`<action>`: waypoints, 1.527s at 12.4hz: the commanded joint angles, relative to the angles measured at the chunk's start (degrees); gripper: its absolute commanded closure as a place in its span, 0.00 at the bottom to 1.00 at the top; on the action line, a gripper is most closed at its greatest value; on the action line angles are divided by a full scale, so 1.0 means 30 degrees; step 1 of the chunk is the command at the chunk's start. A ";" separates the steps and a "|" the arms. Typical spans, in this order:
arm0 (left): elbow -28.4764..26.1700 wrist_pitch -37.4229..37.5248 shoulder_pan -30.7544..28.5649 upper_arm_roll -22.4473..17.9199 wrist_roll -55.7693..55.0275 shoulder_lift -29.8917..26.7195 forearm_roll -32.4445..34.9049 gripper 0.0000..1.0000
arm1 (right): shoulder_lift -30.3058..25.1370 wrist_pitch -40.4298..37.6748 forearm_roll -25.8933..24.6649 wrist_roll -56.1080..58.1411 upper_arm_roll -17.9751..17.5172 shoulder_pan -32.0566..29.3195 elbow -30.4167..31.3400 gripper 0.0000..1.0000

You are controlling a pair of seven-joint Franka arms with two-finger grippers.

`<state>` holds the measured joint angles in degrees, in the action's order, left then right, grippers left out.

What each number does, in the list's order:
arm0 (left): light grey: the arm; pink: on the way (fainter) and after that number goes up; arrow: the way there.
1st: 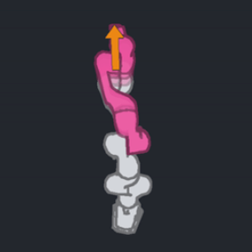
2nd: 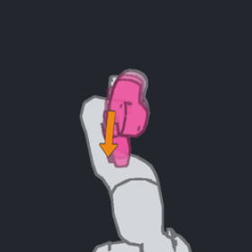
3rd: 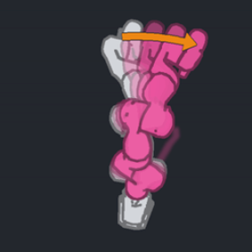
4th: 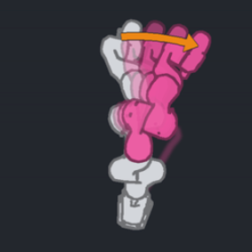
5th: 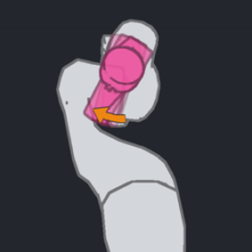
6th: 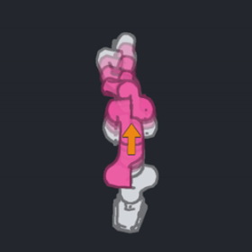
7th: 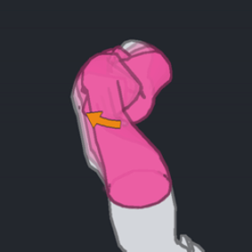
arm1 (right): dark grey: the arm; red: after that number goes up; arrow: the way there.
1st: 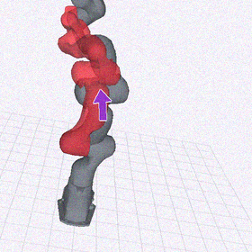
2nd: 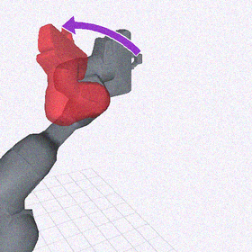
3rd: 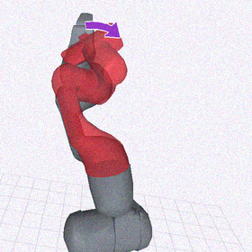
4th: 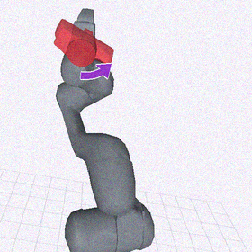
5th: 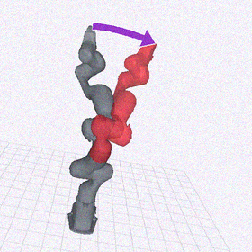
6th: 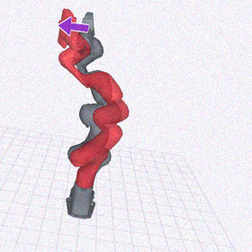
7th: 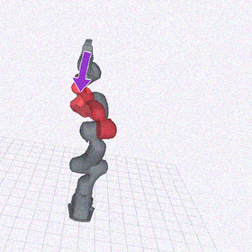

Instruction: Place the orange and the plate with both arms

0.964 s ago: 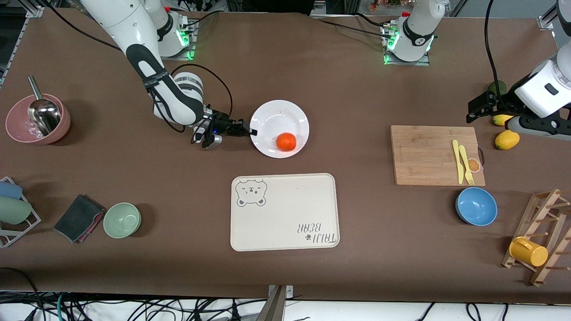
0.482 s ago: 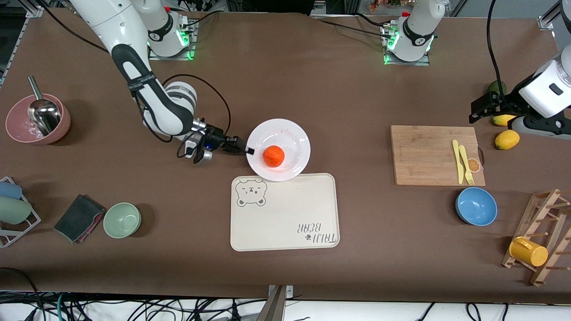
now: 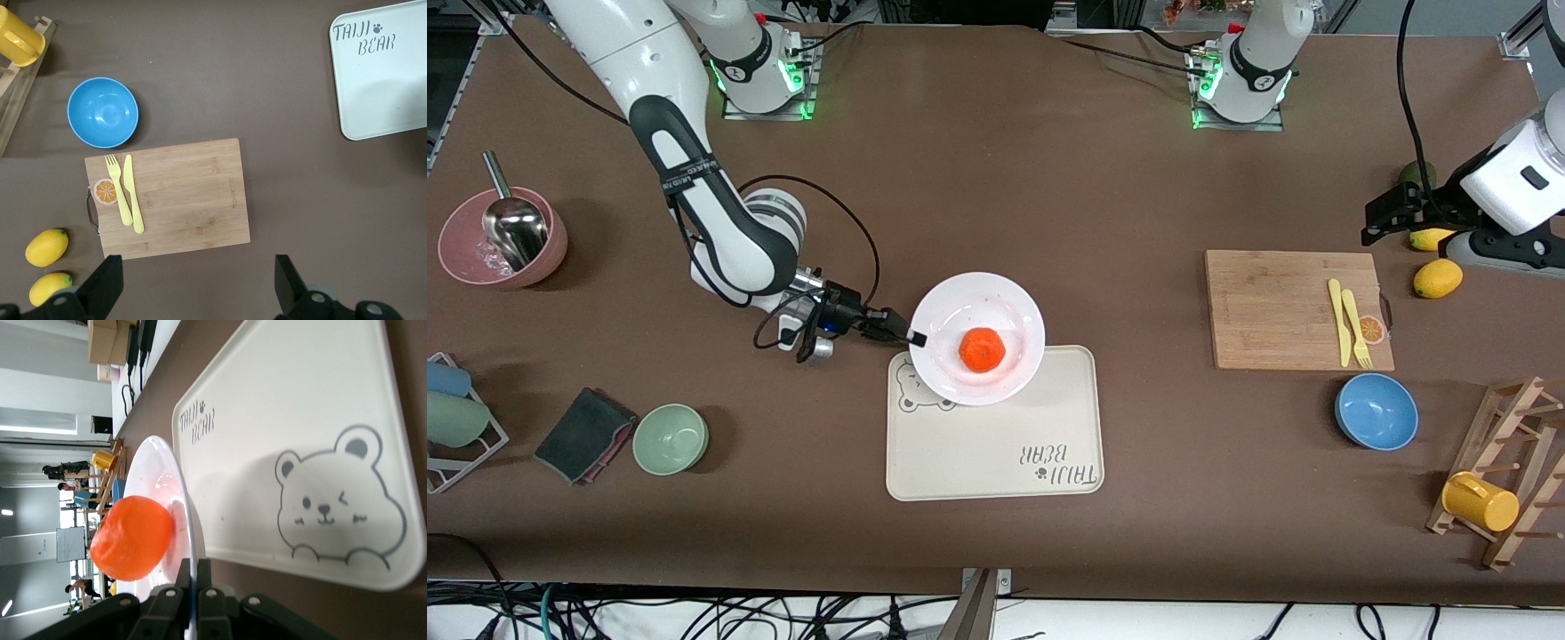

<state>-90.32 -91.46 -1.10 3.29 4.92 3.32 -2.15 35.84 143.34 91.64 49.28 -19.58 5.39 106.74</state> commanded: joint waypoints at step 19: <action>0.0547 0.0398 0.0132 0.0134 0.0322 0.0298 0.0248 0.00 | 0.4205 0.0591 -0.1832 -0.0225 0.2541 0.1575 -0.5941 0.00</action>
<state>-90.32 -91.38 -0.88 3.68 4.92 3.52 -2.15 54.33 145.81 87.69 47.65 -12.16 11.16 82.47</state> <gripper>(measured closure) 0.000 0.348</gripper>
